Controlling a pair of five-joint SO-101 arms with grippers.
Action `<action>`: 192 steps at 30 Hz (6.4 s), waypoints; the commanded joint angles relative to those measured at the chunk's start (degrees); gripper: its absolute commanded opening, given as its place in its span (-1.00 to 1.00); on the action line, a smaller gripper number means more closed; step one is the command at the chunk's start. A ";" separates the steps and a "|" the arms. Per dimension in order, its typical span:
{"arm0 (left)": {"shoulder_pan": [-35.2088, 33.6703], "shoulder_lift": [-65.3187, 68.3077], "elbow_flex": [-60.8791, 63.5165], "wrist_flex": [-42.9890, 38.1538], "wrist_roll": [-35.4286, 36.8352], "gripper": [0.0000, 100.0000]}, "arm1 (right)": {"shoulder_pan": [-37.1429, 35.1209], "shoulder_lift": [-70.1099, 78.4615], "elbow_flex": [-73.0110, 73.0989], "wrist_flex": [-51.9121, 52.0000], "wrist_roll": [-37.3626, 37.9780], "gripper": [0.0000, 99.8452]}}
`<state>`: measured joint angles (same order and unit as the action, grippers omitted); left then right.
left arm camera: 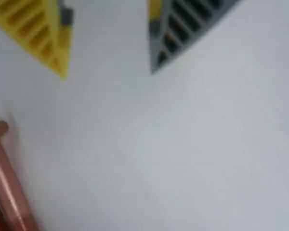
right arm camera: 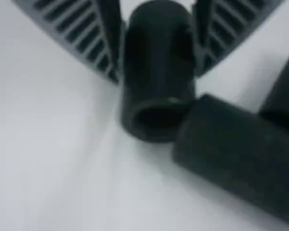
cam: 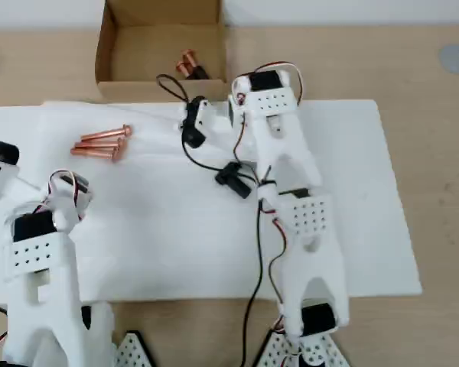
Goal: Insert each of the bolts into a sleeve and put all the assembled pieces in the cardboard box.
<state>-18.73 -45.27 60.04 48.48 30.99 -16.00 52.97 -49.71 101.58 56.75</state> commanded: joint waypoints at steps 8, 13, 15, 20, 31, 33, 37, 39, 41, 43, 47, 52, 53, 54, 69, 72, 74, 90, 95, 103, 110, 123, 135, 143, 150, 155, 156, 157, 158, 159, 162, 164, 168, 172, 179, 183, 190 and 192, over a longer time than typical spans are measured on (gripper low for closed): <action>-0.18 -0.13 -0.26 -0.26 -0.88 -0.76 | 0.31 -2.86 0.40 0.79 2.11 -0.78; -0.18 -0.13 -0.26 -0.26 -0.88 -0.76 | 0.22 -2.86 0.40 0.79 2.11 -0.70; -0.18 -0.13 -0.26 -0.26 -0.88 -0.76 | 0.04 -2.86 0.40 0.79 2.11 -0.70; -0.18 -0.13 -0.26 -0.26 -0.88 -0.76 | -0.57 -2.86 0.40 0.88 2.11 -0.68; -0.18 -0.13 -0.26 -0.26 -0.88 -0.76 | -3.65 -8.22 4.53 0.97 1.41 -0.66; -0.18 -0.13 -0.26 -0.26 -0.88 -0.76 | -4.09 -12.62 7.78 0.97 1.41 -0.66; -0.18 -0.13 -0.26 -0.26 -0.88 -0.76 | -4.79 -22.37 14.99 0.88 1.41 -0.66; -0.18 -0.13 -0.26 -0.26 -0.88 -0.76 | -5.14 -26.42 18.42 0.88 1.41 -0.66; -0.18 -0.13 -0.26 -0.26 -0.88 -0.76 | -5.05 -29.23 21.32 0.70 1.41 -0.66; -0.18 -0.13 -0.26 -0.26 -0.88 -0.76 | -4.97 -29.67 23.78 -0.53 1.41 -0.66; -0.18 -0.13 -0.26 -0.26 -0.88 -0.76 | -4.53 -29.58 27.82 -2.64 0.97 -0.66; -0.18 -0.13 -0.26 -0.18 -0.88 -0.76 | -4.53 -29.58 32.31 -7.74 0.26 -0.66; -0.18 -0.13 -0.26 -0.18 -0.88 -0.76 | -4.44 -29.58 32.92 -8.62 0.26 -0.66; -0.18 -0.13 -0.26 -0.18 -0.88 -0.76 | -4.44 -29.58 33.36 -9.14 0.26 -0.66; -0.18 -0.13 -0.26 -0.18 -0.88 -0.76 | -1.89 -21.14 27.30 -10.99 0.35 -0.66; -0.18 -0.13 -0.26 -0.18 -0.88 -0.76 | -0.84 -18.42 25.71 -10.99 0.35 -0.66; -0.18 -0.13 -0.26 -0.18 -0.88 -0.76 | -0.57 -17.54 23.96 -10.81 0.26 -0.66; -0.18 -0.13 -0.18 -0.18 -0.88 -0.76 | -2.33 -18.51 10.33 -2.02 0.97 -0.66; -0.18 -0.13 -0.18 -0.18 -0.88 -0.76 | -0.13 -13.67 9.19 -3.60 0.26 -0.66; -0.18 -0.13 -0.18 -0.18 -0.88 -0.76 | 1.54 -9.45 5.23 -3.43 0.26 -0.66; -0.18 -0.13 -0.18 -0.18 -0.88 -0.76 | 1.27 -6.73 4.88 -3.69 -0.62 -0.66; -0.18 -0.13 -0.18 -0.18 -0.88 -0.76 | 1.01 -4.09 4.97 -7.21 -3.87 -0.66; -0.18 -0.13 -0.18 -0.18 -0.88 -0.76 | 1.01 -1.80 4.79 -9.05 -7.03 -0.78; -0.18 -0.13 -0.18 -0.18 -0.88 -0.76 | 1.27 -1.80 3.74 -8.88 -7.03 -0.98; -0.18 -0.13 -0.18 -0.18 -0.88 -0.76 | 1.27 -2.15 0.31 -8.70 -10.29 -0.98; -1.23 -0.13 -1.76 -0.26 -7.56 -0.75 | 1.19 -5.93 -16.84 0.79 -15.47 -0.98; -1.58 -0.13 -1.93 -0.44 -10.73 -0.75 | 1.10 -6.64 -19.47 0.97 -16.70 -0.98; -2.11 -0.13 -2.11 -0.70 -14.15 -0.75 | 1.10 -7.52 -21.32 0.88 -17.93 -0.98; -2.37 -0.13 -2.55 -0.79 -16.88 -0.76 | 1.01 -8.22 -22.29 0.88 -18.73 -0.98; -2.46 -0.13 -3.52 -0.53 -19.16 -0.76 | 1.01 -9.19 -22.46 0.88 -19.43 -0.98; -2.73 -0.13 -6.59 -0.26 -24.88 -0.76 | 1.19 -12.97 -19.91 0.97 -22.33 -0.98; -2.73 -0.13 -8.79 0.00 -27.60 -0.76 | 1.27 -16.13 -15.96 0.97 -23.65 -0.98; -2.46 0.48 -13.71 1.49 -35.34 -0.75 | 1.27 -25.71 -6.02 0.97 -25.67 -0.98; -0.97 0.57 -15.12 0.35 -47.38 -0.75 | 0.92 -38.90 4.97 0.88 -25.58 -0.98; 2.73 4.09 -13.63 -2.20 -72.35 -0.76 | 0.92 -61.14 25.98 0.79 -23.65 -0.98; 2.81 12.18 -16.53 -2.20 -81.32 -0.76 | 0.92 -71.16 35.74 0.44 -23.47 -0.98; 5.01 32.13 -38.51 15.82 -83.43 -0.76 | 1.19 -84.26 51.82 -2.46 -23.56 -0.98; 5.54 36.09 -44.84 20.40 -83.43 -0.76 | 1.19 -88.66 56.75 -3.96 -23.47 -0.98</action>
<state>-14.33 -13.63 26.73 62.46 -52.09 -15.30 -28.97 1.54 99.82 33.01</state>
